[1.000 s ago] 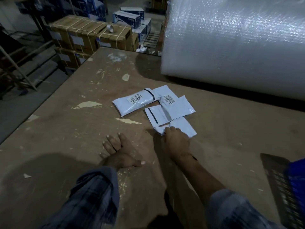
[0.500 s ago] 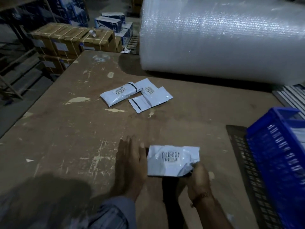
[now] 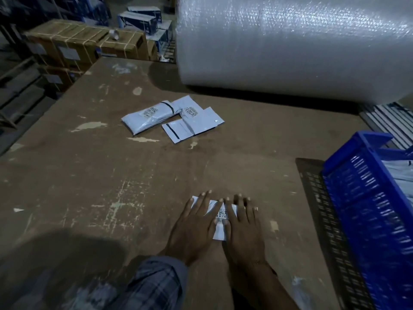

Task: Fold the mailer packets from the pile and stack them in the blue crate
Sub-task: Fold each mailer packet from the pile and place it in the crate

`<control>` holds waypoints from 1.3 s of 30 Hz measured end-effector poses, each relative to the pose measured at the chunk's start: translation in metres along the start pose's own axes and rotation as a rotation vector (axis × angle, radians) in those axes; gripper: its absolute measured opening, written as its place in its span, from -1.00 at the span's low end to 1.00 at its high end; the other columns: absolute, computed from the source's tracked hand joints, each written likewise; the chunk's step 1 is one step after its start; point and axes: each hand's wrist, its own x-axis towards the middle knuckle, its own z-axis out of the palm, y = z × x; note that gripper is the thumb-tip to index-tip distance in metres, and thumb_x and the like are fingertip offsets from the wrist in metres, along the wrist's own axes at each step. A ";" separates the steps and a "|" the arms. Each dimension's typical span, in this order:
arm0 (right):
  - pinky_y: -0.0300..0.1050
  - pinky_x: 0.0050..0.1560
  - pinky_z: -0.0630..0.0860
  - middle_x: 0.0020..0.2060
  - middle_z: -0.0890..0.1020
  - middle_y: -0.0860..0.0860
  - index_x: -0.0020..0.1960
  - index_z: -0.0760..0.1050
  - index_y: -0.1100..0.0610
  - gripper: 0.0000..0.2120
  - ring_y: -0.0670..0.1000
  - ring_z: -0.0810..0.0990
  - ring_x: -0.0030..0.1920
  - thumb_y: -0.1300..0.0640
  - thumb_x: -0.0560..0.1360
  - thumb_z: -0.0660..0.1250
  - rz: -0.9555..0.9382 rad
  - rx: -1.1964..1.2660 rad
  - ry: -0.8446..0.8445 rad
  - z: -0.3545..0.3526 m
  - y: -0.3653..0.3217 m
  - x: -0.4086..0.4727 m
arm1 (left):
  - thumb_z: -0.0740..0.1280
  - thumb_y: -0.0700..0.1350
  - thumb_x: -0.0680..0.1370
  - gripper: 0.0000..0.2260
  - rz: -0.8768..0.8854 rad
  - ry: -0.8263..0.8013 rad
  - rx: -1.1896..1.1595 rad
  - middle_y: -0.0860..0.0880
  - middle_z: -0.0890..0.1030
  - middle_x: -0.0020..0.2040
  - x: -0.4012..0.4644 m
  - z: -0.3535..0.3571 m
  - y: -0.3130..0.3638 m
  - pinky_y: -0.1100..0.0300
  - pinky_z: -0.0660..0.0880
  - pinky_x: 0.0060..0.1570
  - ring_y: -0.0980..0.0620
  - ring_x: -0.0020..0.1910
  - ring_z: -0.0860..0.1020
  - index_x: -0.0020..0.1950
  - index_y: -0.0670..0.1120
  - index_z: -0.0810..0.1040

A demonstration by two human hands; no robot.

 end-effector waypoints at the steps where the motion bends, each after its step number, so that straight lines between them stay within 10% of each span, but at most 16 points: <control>1: 0.26 0.60 0.12 0.66 0.14 0.11 0.69 0.07 -0.02 -0.44 0.18 0.05 0.67 -0.05 0.71 0.01 0.001 0.006 0.012 0.001 0.000 -0.002 | 0.15 0.12 0.73 -0.42 -0.004 -0.003 -0.004 -0.08 0.10 0.73 0.001 0.001 0.000 -0.13 0.09 0.65 -0.01 0.72 0.02 0.74 0.12 0.07; 11: 0.27 0.55 0.24 0.65 0.19 0.10 0.64 0.24 0.01 -0.45 0.18 0.14 0.65 -0.05 0.67 0.01 0.010 0.066 -0.059 0.005 0.007 0.015 | -0.19 0.08 0.76 -0.42 0.023 -0.008 0.085 -0.16 0.34 0.64 0.005 0.010 0.007 -0.23 0.25 0.58 -0.15 0.66 0.23 0.66 -0.12 0.32; 22: 0.02 0.63 -0.25 0.60 0.30 0.10 0.63 0.27 0.04 -0.48 0.19 0.22 0.61 0.03 0.68 0.08 -0.009 0.083 0.021 -0.001 -0.007 -0.013 | 0.08 -0.04 0.70 -0.49 0.180 0.128 0.203 -0.25 0.30 0.63 0.003 0.008 -0.002 -0.27 0.29 0.55 -0.24 0.62 0.29 0.62 -0.21 0.33; 30: 0.06 0.61 -0.12 0.59 0.32 0.13 0.60 0.34 0.02 -0.48 0.20 0.28 0.58 -0.01 0.66 0.06 -0.047 0.027 -0.040 0.001 0.002 0.003 | 0.08 -0.03 0.68 -0.46 0.163 0.120 0.200 -0.24 0.31 0.64 -0.002 0.008 0.000 -0.20 0.23 0.56 -0.23 0.62 0.31 0.63 -0.23 0.35; 39: 0.07 0.64 -0.21 0.68 -0.06 0.00 0.69 0.06 -0.06 -0.43 0.09 -0.12 0.68 -0.12 0.72 -0.27 -0.021 0.145 -0.064 0.003 0.003 -0.014 | 0.06 -0.03 0.70 -0.46 0.099 0.065 0.178 -0.28 0.27 0.65 -0.005 0.007 0.009 -0.24 0.26 0.54 -0.27 0.63 0.27 0.63 -0.26 0.32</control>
